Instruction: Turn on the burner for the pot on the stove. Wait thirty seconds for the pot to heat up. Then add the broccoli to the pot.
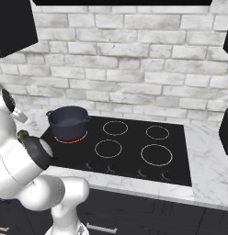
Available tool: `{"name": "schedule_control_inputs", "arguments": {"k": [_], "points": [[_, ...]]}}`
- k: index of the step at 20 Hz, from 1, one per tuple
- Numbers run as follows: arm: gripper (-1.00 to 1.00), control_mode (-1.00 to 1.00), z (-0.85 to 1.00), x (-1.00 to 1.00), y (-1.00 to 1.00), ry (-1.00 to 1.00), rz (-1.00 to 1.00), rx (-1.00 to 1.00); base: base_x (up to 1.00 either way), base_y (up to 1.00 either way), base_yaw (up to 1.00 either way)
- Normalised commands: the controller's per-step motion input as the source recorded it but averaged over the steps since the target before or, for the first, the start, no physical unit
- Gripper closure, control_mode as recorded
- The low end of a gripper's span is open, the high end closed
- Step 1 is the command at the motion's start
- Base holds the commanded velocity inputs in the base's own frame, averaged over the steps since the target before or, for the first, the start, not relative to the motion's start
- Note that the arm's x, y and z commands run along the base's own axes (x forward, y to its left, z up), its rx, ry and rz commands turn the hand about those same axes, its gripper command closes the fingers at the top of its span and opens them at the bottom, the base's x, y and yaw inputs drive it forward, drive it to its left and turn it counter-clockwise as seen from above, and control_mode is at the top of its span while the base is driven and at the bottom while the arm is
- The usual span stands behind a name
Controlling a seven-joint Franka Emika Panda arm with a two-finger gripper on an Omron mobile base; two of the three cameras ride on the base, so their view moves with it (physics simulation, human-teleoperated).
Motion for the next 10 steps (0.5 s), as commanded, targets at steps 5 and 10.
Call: {"name": "schedule_control_inputs", "arguments": {"k": [5,10], "points": [[-1.00,-1.00,-0.07,0.00,0.35,0.00,0.27,-0.02,0.00,0.00,0.00],[-1.00,-1.00,-0.15,0.14,0.31,0.08,0.25,0.00,0.00,0.00,0.00]]}}
